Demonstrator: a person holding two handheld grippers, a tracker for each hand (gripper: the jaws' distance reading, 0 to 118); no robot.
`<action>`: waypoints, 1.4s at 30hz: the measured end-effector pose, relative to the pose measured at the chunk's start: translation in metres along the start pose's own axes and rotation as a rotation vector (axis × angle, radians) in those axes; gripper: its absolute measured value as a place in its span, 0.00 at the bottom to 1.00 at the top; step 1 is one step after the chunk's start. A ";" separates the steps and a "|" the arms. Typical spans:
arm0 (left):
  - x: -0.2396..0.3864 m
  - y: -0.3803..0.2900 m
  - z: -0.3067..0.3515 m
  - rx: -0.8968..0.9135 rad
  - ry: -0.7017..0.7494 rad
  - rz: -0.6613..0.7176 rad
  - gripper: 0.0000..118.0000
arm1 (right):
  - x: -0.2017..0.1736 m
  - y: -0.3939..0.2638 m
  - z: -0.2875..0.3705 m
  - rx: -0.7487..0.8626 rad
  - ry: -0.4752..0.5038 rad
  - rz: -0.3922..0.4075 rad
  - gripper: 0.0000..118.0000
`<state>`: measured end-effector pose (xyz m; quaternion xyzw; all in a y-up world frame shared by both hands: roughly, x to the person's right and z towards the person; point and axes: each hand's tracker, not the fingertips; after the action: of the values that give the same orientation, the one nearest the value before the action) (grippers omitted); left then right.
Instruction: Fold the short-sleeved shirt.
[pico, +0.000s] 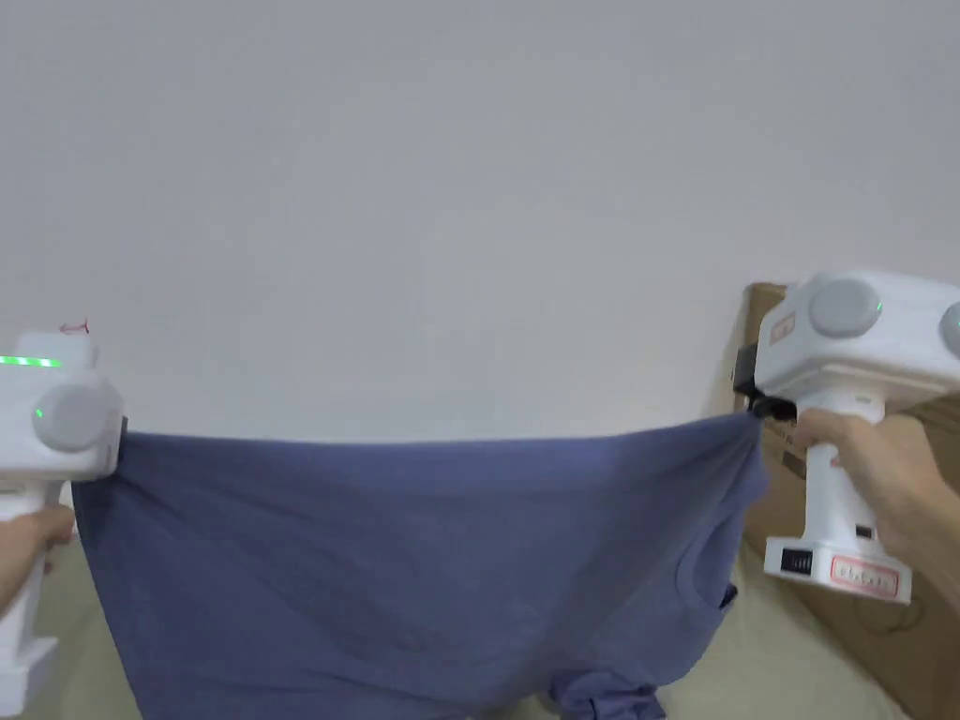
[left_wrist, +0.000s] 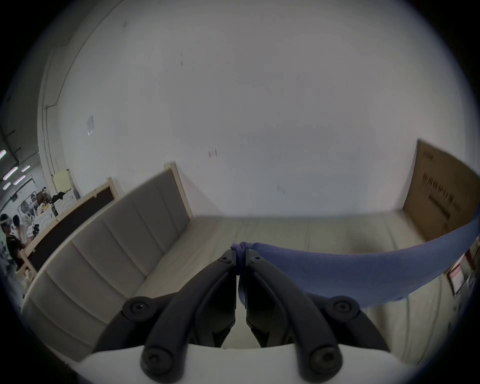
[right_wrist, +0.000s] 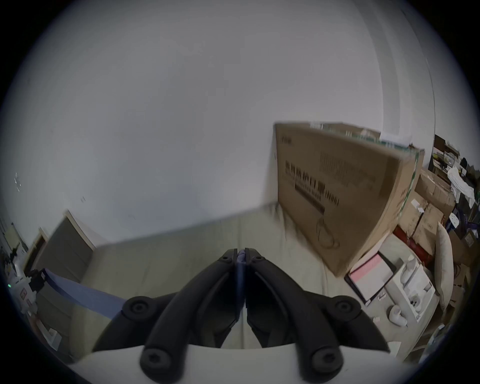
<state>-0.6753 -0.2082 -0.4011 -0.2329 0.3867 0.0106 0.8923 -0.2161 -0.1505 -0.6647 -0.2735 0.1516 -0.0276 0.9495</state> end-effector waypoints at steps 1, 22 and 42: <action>0.007 -0.019 -0.015 -0.046 0.003 -0.010 0.04 | 0.002 -0.019 -0.018 -0.043 -0.016 0.007 0.04; -0.029 -0.307 0.036 -0.474 -0.092 0.110 0.04 | 0.104 -0.348 -0.006 -0.502 -0.077 -0.013 0.04; -0.094 -0.419 0.251 -0.458 -0.122 -0.015 0.07 | 0.168 -0.472 0.210 -0.550 -0.022 -0.009 0.04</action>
<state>-0.4858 -0.4602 -0.0160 -0.4309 0.3179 0.1055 0.8379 0.0218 -0.4665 -0.2928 -0.5219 0.1420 0.0134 0.8410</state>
